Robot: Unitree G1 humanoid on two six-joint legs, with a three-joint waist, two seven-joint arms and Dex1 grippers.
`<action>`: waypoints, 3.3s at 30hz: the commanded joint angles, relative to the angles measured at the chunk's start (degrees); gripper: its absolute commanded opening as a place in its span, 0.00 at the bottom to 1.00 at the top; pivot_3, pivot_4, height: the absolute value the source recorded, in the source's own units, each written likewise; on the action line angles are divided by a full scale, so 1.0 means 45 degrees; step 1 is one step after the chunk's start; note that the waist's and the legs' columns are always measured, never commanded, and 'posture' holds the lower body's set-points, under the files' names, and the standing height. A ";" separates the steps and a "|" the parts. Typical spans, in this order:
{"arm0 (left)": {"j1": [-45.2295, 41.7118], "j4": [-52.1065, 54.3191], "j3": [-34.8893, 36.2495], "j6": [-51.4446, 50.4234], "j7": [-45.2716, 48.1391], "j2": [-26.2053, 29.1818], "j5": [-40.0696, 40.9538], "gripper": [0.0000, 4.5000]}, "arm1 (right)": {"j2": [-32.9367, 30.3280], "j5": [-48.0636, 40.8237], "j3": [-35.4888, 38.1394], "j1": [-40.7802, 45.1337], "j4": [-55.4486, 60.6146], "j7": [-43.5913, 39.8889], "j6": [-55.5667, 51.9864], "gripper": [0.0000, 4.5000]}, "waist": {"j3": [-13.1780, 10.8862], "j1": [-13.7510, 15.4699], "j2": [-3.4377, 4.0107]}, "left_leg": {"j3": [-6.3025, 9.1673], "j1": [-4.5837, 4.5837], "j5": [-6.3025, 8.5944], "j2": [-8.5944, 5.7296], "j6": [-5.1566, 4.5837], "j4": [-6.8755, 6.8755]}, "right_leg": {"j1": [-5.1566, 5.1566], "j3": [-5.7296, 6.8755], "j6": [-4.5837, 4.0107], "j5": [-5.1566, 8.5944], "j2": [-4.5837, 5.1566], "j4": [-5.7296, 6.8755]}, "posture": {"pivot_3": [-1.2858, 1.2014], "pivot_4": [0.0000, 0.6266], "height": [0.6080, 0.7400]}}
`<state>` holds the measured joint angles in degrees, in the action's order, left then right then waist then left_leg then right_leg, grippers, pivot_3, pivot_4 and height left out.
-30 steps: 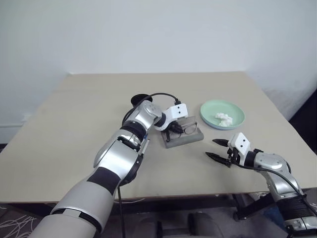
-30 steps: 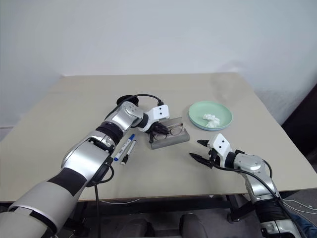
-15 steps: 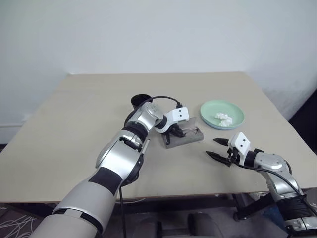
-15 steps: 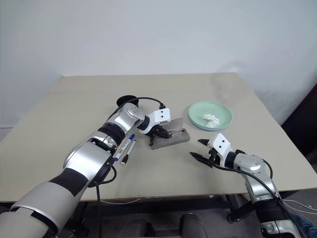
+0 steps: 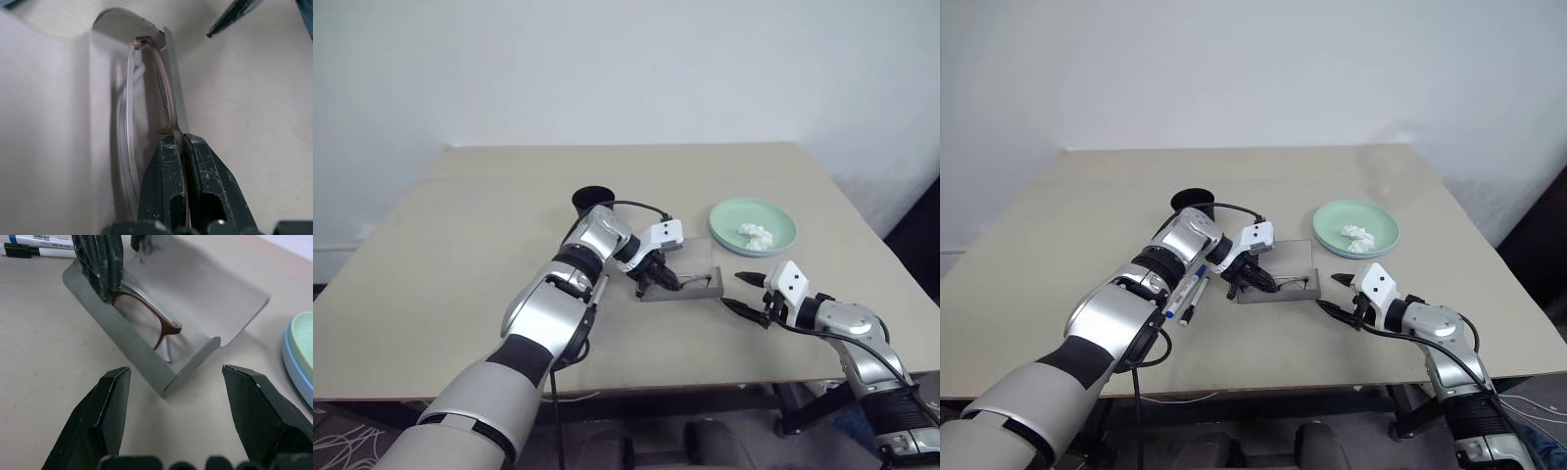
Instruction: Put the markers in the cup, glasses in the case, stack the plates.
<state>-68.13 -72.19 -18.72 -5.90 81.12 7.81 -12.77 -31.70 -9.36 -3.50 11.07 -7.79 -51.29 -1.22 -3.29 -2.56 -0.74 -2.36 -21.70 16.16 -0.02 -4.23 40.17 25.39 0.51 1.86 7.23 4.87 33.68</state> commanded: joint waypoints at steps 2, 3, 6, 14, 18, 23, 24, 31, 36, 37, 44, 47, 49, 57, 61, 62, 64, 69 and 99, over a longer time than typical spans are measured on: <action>0.0139 0.0146 -0.0064 0.0478 -0.1028 -0.0028 -0.0294 0.01 | 0.0049 -0.0145 0.0167 0.0396 0.0131 -0.0023 0.0282 0.72 | 0.0002 0.0006 -0.0003 | 0.0001 0.0002 0.0000 0.0000 0.0000 0.0000 | -0.0001 0.0000 0.0000 0.0000 0.0000 0.0003 | 0.52 0.00 0.94; 0.0122 0.0113 0.0007 0.0579 -0.1367 -0.0097 -0.0259 0.01 | 0.0052 -0.0140 0.0163 0.0402 0.0125 -0.0031 0.0286 0.72 | 0.0003 0.0007 -0.0004 | 0.0002 0.0003 0.0000 0.0001 0.0000 0.0000 | -0.0003 0.0000 0.0000 0.0000 0.0000 0.0005 | 0.52 0.00 0.94; 0.0109 0.0011 0.0034 0.1130 -0.2479 -0.0294 -0.0331 0.01 | 0.0065 -0.0130 0.0169 0.0403 0.0128 -0.0054 0.0285 0.72 | 0.0004 0.0027 -0.0006 | 0.0002 0.0003 0.0000 0.0002 0.0000 0.0006 | -0.0007 0.0000 0.0002 -0.0001 0.0001 0.0004 | 0.52 0.00 0.94; -0.0015 -0.0178 0.0235 0.1434 -0.2531 -0.0521 -0.0158 0.29 | 0.0071 -0.0125 0.0192 0.0286 0.0241 -0.0002 0.0243 0.72 | 0.0005 0.0220 -0.0008 | -0.0007 0.0006 -0.0001 0.0006 0.0000 0.0026 | -0.0012 0.0001 0.0001 -0.0001 0.0000 0.0011 | 0.52 0.00 0.94; -0.0129 -0.0224 0.0474 0.1325 -0.2470 -0.0518 -0.0046 0.45 | 0.0034 -0.0140 0.0229 0.0240 0.0266 -0.0003 0.0232 0.72 | 0.0005 0.0299 -0.0009 | -0.0004 0.0002 0.0001 0.0005 0.0001 0.0022 | -0.0007 0.0003 0.0001 0.0000 -0.0003 0.0010 | 0.52 0.00 0.94; -0.0438 -0.0255 0.1046 0.1361 -0.3111 -0.0540 0.0273 0.45 | 0.0002 -0.0155 0.0243 0.0251 0.0259 -0.0037 0.0213 0.72 | 0.0004 0.0320 -0.0009 | -0.0003 -0.0006 0.0002 0.0001 -0.0002 0.0023 | -0.0005 0.0004 0.0001 0.0000 -0.0002 0.0005 | 0.52 0.00 0.94; -0.0551 -0.0254 0.1218 0.1392 -0.3391 -0.0560 0.0397 0.45 | -0.0005 -0.0161 0.0242 0.0264 0.0249 -0.0054 0.0207 0.72 | 0.0004 0.0321 -0.0010 | -0.0003 -0.0007 0.0002 0.0001 -0.0002 0.0024 | -0.0005 0.0004 0.0001 0.0000 -0.0002 0.0005 | 0.52 0.00 0.94; -0.1060 -0.0247 0.2046 0.1768 -0.4509 -0.0590 0.0730 0.45 | -0.0003 -0.0151 0.0216 0.0399 0.0113 -0.0138 0.0224 0.72 | 0.0003 0.0318 -0.0010 | -0.0002 -0.0006 0.0002 0.0002 -0.0001 0.0025 | -0.0006 0.0005 0.0002 -0.0001 0.0000 0.0004 | 0.52 0.00 0.94; -0.1343 -0.0387 0.2321 0.2054 -0.6200 -0.0445 0.0585 0.36 | 0.0032 -0.0121 0.0200 0.0501 0.0008 -0.0180 0.0251 0.72 | 0.0003 0.0318 -0.0010 | -0.0002 -0.0004 0.0002 0.0003 -0.0001 0.0023 | -0.0006 0.0006 0.0002 -0.0001 -0.0002 0.0007 | 0.52 0.00 0.94; -0.1390 -0.0417 0.2396 0.2068 -0.6568 -0.0413 0.0599 0.31 | 0.0043 -0.0114 0.0196 0.0522 -0.0015 -0.0186 0.0260 0.72 | 0.0003 0.0317 -0.0011 | -0.0003 -0.0003 0.0002 0.0003 -0.0001 0.0024 | -0.0006 0.0006 0.0002 -0.0001 -0.0002 0.0008 | 0.52 0.00 0.94; -0.1402 -0.0850 0.2242 0.1069 -0.9297 -0.0370 -0.0005 0.01 | 0.0116 -0.0088 0.0152 0.0616 -0.0099 -0.0182 0.0322 0.72 | 0.0004 0.0320 -0.0010 | -0.0002 -0.0001 0.0002 -0.0001 0.0000 0.0023 | -0.0010 0.0006 0.0041 -0.0025 -0.0002 0.0006 | 0.52 0.00 0.94; -0.1196 -0.1000 0.1988 0.0786 -0.9955 -0.0385 -0.0449 0.01 | 0.0137 -0.0086 0.0149 0.0619 -0.0101 -0.0175 0.0341 0.72 | 0.0004 0.0320 -0.0010 | -0.0001 -0.0005 0.0002 -0.0005 0.0000 0.0022 | -0.0007 0.0007 0.0045 -0.0027 -0.0002 0.0005 | 0.52 0.00 0.94; -0.1029 -0.1071 0.1707 0.0673 -1.0062 -0.0437 -0.0777 0.01 | 0.0155 -0.0080 0.0145 0.0617 -0.0100 -0.0166 0.0353 0.72 | 0.0004 0.0320 -0.0010 | -0.0002 -0.0005 0.0002 -0.0005 0.0000 0.0022 | -0.0008 0.0006 0.0045 -0.0028 -0.0001 0.0003 | 0.52 0.00 0.94; -0.0453 -0.1227 0.1153 0.0138 -1.0172 -0.0697 -0.1422 0.01 | 0.0198 -0.0136 0.0184 0.0472 0.0167 -0.0105 0.0271 0.72 | 0.0006 0.0320 -0.0012 | -0.0005 -0.0004 0.0002 -0.0004 0.0001 0.0023 | -0.0009 0.0007 0.0044 -0.0027 0.0000 0.0003 | 0.52 0.00 0.94; -0.0387 -0.1250 0.1289 -0.0090 -0.9937 -0.0736 -0.1330 0.01 | 0.0158 -0.0182 0.0256 0.0387 0.0296 -0.0095 0.0230 0.72 | 0.0007 0.0314 -0.0012 | -0.0004 0.0001 0.0004 -0.0003 0.0003 0.0020 | -0.0011 0.0007 0.0044 -0.0027 0.0000 0.0003 | 0.52 0.00 0.94; -0.0401 -0.1238 0.1339 -0.0131 -0.9687 -0.0728 -0.1269 0.01 | 0.0135 -0.0194 0.0281 0.0360 0.0319 -0.0098 0.0225 0.72 | 0.0007 0.0314 -0.0012 | -0.0005 0.0003 0.0004 -0.0002 0.0003 0.0018 | -0.0011 0.0007 0.0043 -0.0027 0.0000 0.0004 | 0.52 0.00 0.94; -0.0453 -0.1194 0.1470 -0.0234 -0.8993 -0.0658 -0.1100 0.01 | 0.0086 -0.0206 0.0327 0.0302 0.0364 -0.0099 0.0212 0.72 | 0.0008 0.0315 -0.0010 | -0.0004 0.0005 0.0004 -0.0002 0.0004 0.0016 | -0.0012 0.0008 0.0043 -0.0027 0.0000 0.0005 | 0.52 0.00 0.94; -0.0561 -0.1005 0.1862 -0.0404 -0.7296 -0.0388 -0.0615 0.01 | 0.0052 -0.0209 0.0368 0.0256 0.0396 -0.0084 0.0191 0.72 | 0.0010 0.0316 -0.0010 | -0.0006 0.0006 0.0004 -0.0003 0.0004 0.0016 | -0.0015 0.0008 0.0034 -0.0021 0.0002 0.0002 | 0.52 0.00 0.94; 0.0883 0.0952 0.0425 0.0408 -0.2109 0.0060 -0.0461 0.01 | -0.0189 -0.0231 0.0426 0.0795 -0.0156 -0.0350 0.0023 0.72 | 0.0015 0.0316 -0.0012 | -0.0006 0.0015 0.0001 0.0004 -0.0001 0.0032 | -0.0029 0.0004 0.0018 -0.0012 0.0002 0.0009 | 0.52 0.00 0.94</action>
<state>-64.71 -68.01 -16.57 -3.36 72.57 8.17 -14.75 -31.81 -9.41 -3.25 13.25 -9.62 -52.72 -1.43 -3.23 -1.14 -0.79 -2.39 -21.64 16.17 0.00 -4.24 40.33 25.25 0.52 1.94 7.18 4.88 33.73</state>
